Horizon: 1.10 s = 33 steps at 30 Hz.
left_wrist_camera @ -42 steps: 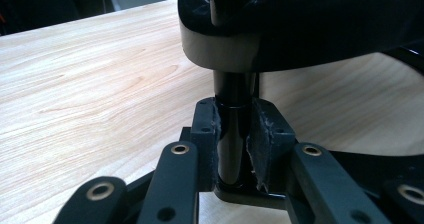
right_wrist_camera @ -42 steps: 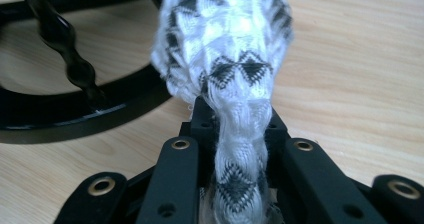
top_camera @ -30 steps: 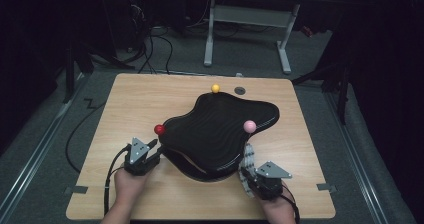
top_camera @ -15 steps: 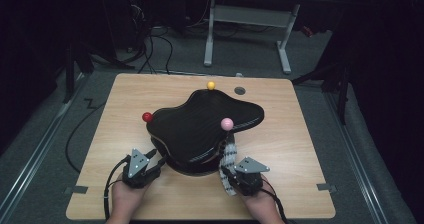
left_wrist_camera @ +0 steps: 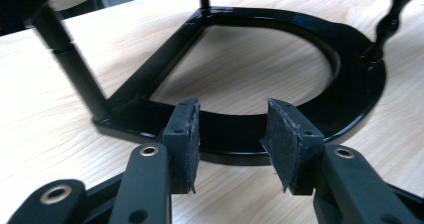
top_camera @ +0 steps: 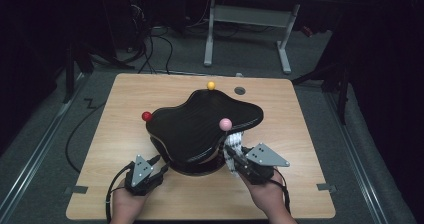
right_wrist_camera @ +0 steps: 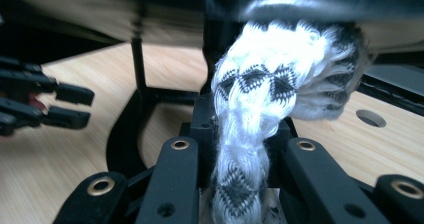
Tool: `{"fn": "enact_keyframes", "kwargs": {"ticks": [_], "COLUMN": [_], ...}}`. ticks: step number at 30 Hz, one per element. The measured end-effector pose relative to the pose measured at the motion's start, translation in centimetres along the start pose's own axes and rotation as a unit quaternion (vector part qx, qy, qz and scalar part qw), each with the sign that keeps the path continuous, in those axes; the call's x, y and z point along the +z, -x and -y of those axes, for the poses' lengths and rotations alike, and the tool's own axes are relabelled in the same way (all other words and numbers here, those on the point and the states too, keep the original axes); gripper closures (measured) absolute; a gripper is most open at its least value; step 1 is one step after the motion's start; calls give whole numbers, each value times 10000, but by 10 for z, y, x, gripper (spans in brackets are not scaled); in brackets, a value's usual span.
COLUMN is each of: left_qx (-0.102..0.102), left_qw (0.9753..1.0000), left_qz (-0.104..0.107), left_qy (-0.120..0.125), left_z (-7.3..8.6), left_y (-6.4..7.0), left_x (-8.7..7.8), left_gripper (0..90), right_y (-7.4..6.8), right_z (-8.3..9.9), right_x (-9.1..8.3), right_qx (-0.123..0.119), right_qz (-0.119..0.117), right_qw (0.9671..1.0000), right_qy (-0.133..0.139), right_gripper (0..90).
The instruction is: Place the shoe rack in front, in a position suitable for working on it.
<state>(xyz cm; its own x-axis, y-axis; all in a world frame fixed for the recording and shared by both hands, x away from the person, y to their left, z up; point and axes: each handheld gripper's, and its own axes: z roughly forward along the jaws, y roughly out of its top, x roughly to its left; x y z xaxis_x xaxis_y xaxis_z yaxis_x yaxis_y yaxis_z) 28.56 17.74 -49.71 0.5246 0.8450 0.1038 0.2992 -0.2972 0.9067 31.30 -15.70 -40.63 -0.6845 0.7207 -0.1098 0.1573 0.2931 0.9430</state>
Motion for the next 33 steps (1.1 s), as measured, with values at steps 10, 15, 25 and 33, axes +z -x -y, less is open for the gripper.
{"fn": "enact_keyframes", "kwargs": {"ticks": [10, 15, 25, 33], "left_qx": [-257, -171, 79, 94], "left_qw": [9984, 9979, 9974, 9974], "left_qz": [507, 629, 710, 702], "left_qy": [11, -18, 118, 113], "left_z": [-5, -7, -7, -7], "left_y": [8, 13, 20, 19], "left_x": [8, 10, 13, 11], "left_gripper": [559, 541, 447, 357], "right_y": [1, -4, -1, 2], "right_z": [55, 83, 75, 36], "right_x": [33, 50, 45, 24], "right_qx": [4, 21, 220, 212], "right_qz": [-374, -466, -525, -369], "right_qw": [9932, 9840, 9850, 9958], "right_qy": [-1105, -1718, -1627, -816], "right_gripper": [757, 755, 747, 722]}}
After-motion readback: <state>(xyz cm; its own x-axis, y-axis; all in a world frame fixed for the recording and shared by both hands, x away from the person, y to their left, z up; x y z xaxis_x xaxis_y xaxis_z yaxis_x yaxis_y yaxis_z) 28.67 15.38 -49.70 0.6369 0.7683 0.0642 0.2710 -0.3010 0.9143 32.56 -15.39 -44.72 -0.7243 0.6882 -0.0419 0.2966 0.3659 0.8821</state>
